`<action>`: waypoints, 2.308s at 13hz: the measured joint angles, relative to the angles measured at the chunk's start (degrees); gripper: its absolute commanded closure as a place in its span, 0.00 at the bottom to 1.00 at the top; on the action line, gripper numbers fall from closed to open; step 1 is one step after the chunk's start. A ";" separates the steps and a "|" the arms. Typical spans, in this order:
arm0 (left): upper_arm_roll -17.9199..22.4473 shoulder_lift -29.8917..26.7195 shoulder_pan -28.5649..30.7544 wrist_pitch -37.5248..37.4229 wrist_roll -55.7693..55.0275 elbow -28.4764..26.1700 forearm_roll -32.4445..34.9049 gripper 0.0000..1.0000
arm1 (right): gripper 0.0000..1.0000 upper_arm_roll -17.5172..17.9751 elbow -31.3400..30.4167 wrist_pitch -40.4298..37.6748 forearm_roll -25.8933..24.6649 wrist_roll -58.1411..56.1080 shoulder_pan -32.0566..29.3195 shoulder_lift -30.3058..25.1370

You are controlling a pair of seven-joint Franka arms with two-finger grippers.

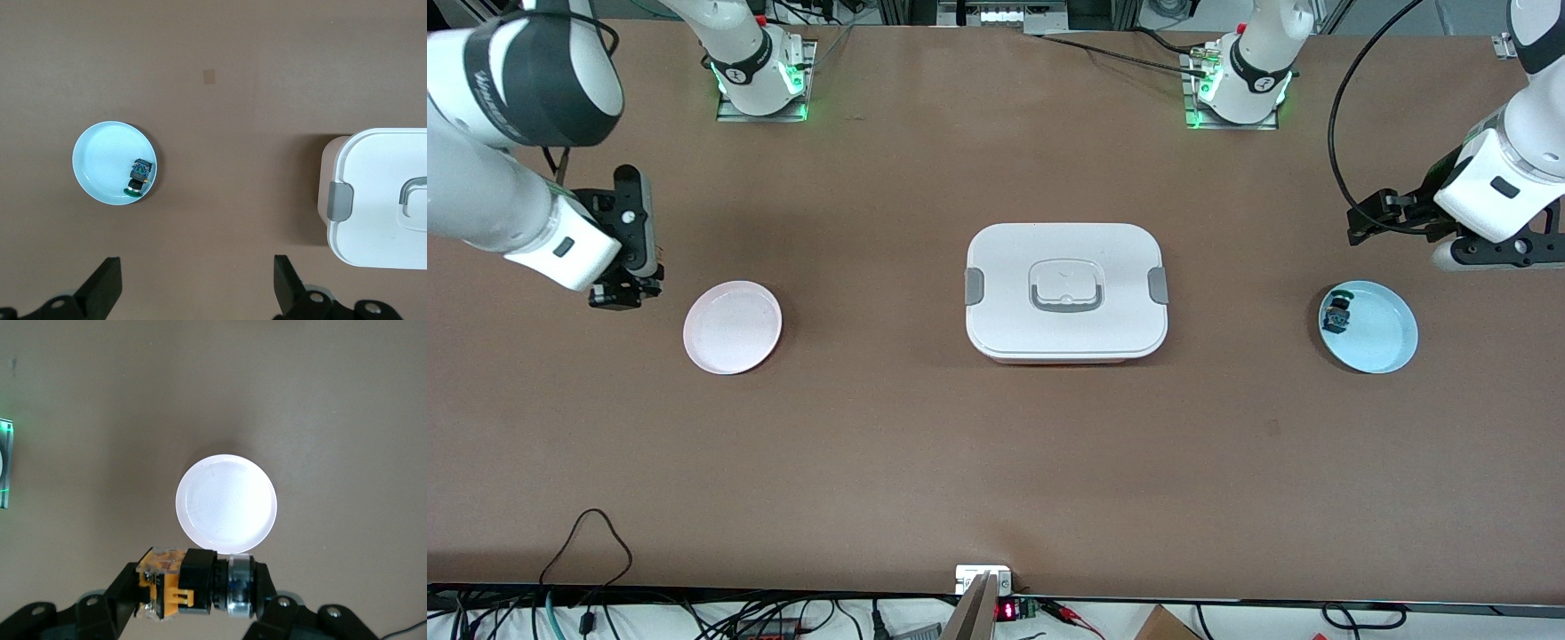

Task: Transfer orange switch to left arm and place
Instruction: 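Lift the orange switch out of the white dish with the right gripper, then carry the switch above the box while the left gripper reaches toward it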

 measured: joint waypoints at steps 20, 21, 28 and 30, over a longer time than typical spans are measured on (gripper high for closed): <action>0.13 3.84 0.28 -5.07 -0.03 0.06 -21.08 0.00 | 1.00 0.81 0.22 10.02 87.32 -0.35 17.25 13.23; 0.14 3.91 0.33 -5.38 -0.03 0.05 -27.12 0.00 | 1.00 0.86 0.22 13.75 91.77 -0.42 20.07 13.71; 0.09 7.06 1.35 -3.38 4.47 -5.98 -66.30 0.00 | 1.00 0.84 2.35 28.94 103.25 -1.30 30.99 16.32; -0.45 6.94 1.33 -0.71 12.03 -11.32 -74.68 0.00 | 1.00 0.55 2.47 28.95 103.34 -1.28 30.95 16.32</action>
